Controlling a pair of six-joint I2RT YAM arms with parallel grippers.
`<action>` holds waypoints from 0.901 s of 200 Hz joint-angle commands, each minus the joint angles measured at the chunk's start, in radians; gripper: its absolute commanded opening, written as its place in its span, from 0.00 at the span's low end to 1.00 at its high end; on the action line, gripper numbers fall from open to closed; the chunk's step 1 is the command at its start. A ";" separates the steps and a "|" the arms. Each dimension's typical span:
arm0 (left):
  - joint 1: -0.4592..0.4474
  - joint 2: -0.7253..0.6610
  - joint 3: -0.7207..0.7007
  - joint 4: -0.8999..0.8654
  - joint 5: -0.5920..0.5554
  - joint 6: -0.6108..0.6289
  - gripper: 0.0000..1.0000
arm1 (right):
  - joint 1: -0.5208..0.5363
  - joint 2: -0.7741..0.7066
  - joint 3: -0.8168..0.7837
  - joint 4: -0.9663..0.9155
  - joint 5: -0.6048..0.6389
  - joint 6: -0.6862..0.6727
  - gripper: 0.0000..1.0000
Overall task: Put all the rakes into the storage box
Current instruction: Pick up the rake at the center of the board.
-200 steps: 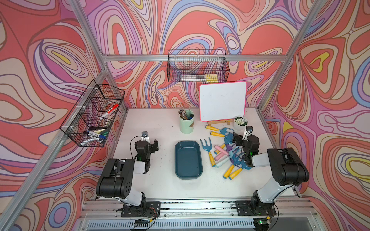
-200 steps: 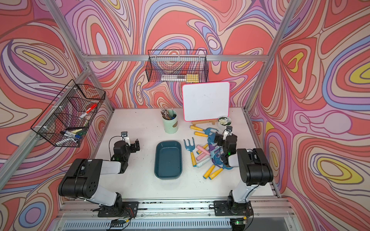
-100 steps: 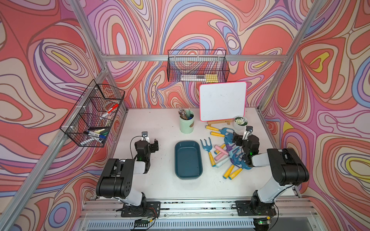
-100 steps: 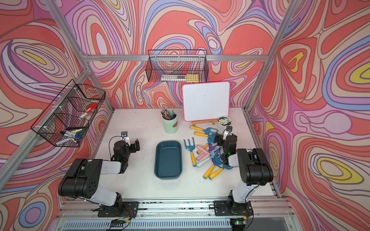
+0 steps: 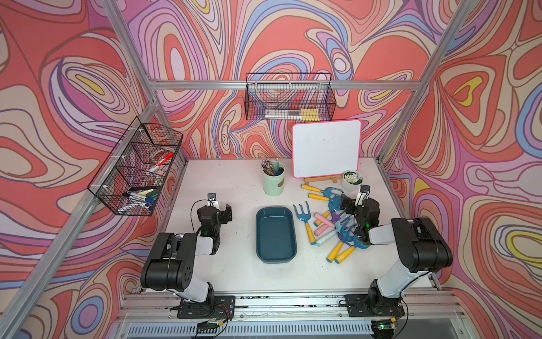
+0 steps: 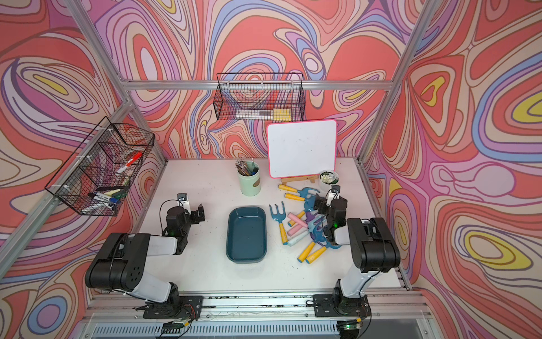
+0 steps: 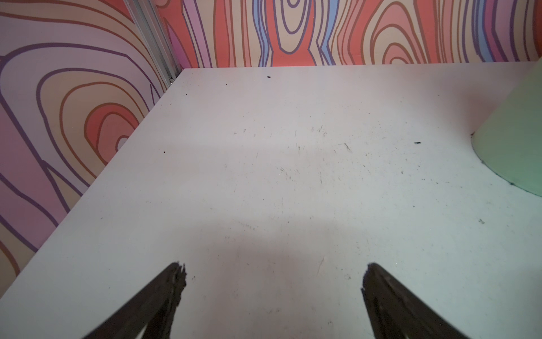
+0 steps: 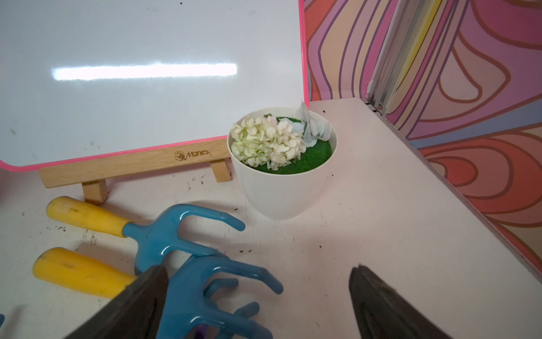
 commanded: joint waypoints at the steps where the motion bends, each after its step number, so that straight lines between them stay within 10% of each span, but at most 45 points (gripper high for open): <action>1: -0.028 -0.072 0.096 -0.179 -0.050 0.032 0.99 | 0.007 0.001 0.006 -0.002 0.000 -0.004 0.91; 40: -0.173 -0.206 0.350 -0.611 -0.244 -0.072 0.99 | 0.014 -0.005 0.003 -0.001 0.024 -0.011 0.77; 69: -0.234 -0.229 0.358 -0.681 -0.153 -0.301 0.99 | 0.050 -0.043 0.008 -0.019 0.121 -0.026 0.65; 129: -0.375 -0.024 0.566 -0.808 -0.147 -0.327 0.99 | 0.118 -0.209 0.507 -0.994 0.040 0.282 0.58; 180: -0.516 0.153 0.714 -0.833 -0.022 -0.342 0.99 | 0.571 0.005 0.777 -1.454 0.099 0.286 0.56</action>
